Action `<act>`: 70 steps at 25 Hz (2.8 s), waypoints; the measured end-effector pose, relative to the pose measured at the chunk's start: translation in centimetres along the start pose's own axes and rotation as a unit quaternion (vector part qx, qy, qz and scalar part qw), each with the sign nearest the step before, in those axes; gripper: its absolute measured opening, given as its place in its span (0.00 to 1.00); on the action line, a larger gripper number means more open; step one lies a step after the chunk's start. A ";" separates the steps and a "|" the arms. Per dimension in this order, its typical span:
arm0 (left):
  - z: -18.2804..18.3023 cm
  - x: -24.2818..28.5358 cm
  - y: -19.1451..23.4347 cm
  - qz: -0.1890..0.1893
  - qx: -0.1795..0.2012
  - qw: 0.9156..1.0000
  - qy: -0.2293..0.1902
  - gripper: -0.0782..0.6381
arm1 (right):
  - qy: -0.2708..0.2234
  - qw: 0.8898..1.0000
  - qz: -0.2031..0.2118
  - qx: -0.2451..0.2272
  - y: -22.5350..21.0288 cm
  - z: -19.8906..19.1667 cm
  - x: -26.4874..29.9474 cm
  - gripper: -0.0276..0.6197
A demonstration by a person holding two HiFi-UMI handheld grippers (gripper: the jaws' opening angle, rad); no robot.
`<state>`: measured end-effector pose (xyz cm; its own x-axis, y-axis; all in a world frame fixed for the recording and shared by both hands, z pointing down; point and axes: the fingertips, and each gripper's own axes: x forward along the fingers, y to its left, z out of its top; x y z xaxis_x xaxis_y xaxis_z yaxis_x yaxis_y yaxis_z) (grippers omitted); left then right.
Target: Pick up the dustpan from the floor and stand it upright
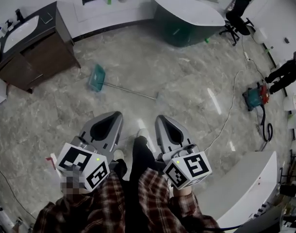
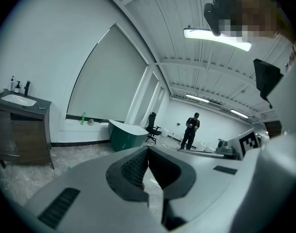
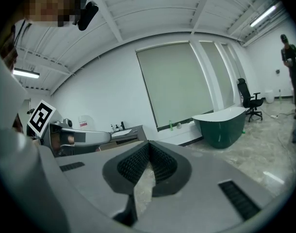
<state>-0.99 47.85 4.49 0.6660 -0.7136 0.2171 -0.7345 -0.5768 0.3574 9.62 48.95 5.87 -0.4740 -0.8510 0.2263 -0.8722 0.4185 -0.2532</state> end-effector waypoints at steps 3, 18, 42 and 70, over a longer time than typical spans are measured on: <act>1.0 3.4 0.7 0.005 -0.003 1.000 -0.001 0.13 | 0.003 1.000 0.001 0.003 -3.1 1.0 1.8 0.06; 7.9 19.7 3.4 0.073 -0.018 0.997 -0.035 0.13 | 0.022 0.998 0.056 -0.030 -17.5 9.2 10.9 0.06; 16.8 33.3 22.6 0.028 -0.018 0.999 0.001 0.13 | 0.035 0.999 0.000 0.005 -22.3 14.1 34.9 0.06; 3.1 42.7 29.3 0.014 -0.087 0.986 0.143 0.13 | 0.190 0.944 -0.124 0.240 -37.4 -5.7 43.5 0.29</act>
<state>5.52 -0.75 21.42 0.6739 -0.5729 0.4666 -0.7359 -0.4642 0.4929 20.90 -1.88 30.55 -0.3512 -0.6903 0.6325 -0.8498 -0.0485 -0.5248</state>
